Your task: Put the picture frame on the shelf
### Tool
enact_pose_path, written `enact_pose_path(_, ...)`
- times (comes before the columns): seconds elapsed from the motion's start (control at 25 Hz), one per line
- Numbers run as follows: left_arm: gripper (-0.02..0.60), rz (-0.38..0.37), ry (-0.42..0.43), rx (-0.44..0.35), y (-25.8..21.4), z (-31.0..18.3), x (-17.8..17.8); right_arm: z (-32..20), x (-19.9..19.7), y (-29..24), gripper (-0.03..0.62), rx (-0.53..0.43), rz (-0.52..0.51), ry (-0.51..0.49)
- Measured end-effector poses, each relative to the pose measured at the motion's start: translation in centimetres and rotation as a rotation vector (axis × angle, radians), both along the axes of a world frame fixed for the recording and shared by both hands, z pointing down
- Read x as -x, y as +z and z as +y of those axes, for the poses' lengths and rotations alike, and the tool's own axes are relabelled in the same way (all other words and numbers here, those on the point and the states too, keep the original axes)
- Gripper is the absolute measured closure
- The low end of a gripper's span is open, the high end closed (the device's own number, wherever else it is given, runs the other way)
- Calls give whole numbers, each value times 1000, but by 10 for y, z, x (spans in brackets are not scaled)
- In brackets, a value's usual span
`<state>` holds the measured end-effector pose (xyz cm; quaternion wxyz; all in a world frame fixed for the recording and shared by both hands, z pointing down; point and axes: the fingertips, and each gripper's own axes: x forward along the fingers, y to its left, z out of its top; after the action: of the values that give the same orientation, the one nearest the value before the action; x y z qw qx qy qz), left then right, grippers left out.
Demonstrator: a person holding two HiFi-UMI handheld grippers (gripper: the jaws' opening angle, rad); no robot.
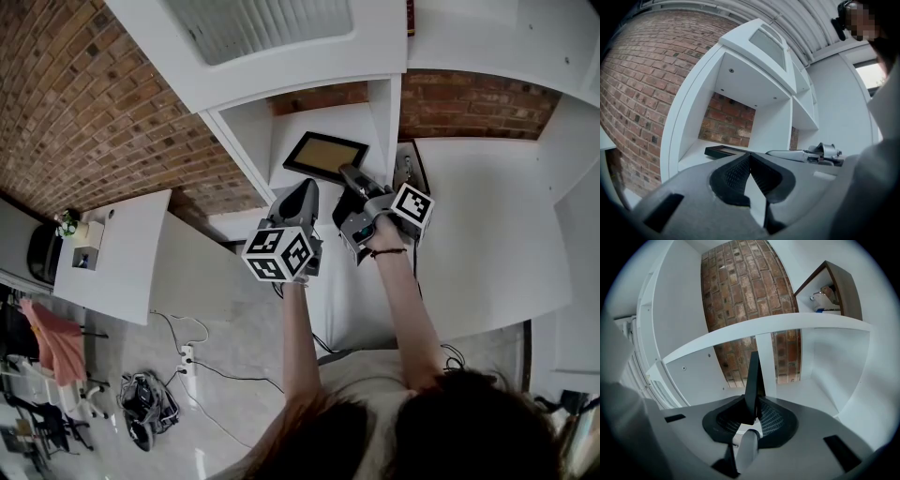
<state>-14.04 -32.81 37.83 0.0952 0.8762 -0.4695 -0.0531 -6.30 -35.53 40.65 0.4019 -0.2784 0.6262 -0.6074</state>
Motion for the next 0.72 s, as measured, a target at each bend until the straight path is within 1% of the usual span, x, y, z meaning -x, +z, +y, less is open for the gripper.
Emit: enact_pose_path(0.72, 571, -1, -3, 10, 4, -1, 2, 3, 5, 7, 525, 25, 22, -14)
